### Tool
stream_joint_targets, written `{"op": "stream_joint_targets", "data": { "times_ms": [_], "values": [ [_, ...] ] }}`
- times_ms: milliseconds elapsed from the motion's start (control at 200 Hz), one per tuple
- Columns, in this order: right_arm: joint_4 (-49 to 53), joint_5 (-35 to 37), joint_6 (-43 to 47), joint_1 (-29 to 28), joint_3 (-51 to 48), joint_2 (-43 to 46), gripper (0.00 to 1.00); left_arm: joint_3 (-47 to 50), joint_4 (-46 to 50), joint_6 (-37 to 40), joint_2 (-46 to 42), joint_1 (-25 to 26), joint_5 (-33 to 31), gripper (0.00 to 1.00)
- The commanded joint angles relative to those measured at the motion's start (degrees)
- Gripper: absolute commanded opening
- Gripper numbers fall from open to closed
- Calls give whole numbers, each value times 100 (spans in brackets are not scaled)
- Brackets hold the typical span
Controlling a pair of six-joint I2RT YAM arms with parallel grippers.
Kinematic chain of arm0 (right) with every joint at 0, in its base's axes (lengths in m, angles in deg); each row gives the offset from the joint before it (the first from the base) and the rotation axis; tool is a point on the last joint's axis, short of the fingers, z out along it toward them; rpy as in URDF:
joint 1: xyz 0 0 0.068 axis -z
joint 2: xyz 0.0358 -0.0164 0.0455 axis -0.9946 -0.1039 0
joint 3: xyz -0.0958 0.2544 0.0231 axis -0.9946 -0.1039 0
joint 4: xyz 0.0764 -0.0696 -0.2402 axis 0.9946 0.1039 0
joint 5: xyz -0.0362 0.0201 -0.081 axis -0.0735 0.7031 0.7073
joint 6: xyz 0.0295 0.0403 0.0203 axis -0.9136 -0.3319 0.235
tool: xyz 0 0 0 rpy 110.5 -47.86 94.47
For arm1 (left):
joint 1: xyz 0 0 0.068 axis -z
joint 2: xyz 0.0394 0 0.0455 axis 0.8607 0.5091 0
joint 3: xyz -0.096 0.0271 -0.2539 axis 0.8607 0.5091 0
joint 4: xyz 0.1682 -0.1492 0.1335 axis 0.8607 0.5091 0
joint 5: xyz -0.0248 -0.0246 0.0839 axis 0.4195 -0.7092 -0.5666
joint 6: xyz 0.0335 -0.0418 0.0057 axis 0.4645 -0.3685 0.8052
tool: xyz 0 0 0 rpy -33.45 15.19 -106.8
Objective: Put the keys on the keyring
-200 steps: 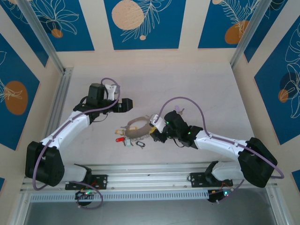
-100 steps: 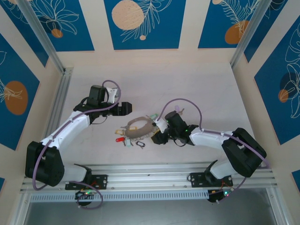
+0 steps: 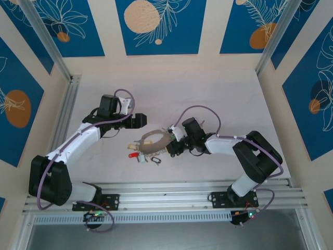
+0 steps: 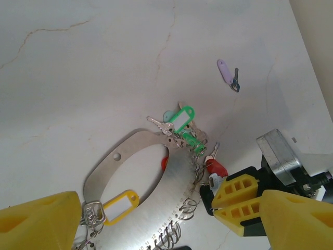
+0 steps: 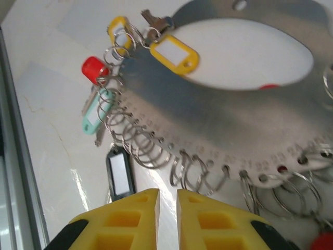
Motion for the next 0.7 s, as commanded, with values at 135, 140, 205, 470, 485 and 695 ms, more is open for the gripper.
{"op": "stream_joint_targets", "data": {
  "times_ms": [135, 140, 205, 470, 485, 695],
  "values": [
    [90, -283, -117, -27, 270, -252, 14, 89, -31, 95, -113, 47, -27, 89],
    [101, -280, -113, -28, 275, -258, 14, 91, -28, 93, -117, 45, -25, 89],
    [207, -250, -101, -29, 333, -310, 13, 85, -41, 92, -145, 45, -23, 89],
    [595, -95, -109, -20, 559, -566, 16, 115, -117, 68, -218, 51, -31, 89],
    [611, -92, -124, -20, 561, -565, 17, 118, -117, 66, -223, 45, -33, 89],
    [759, -44, -302, 45, 490, -485, 30, 129, -109, 74, -236, 48, -79, 89]
  ]
}}
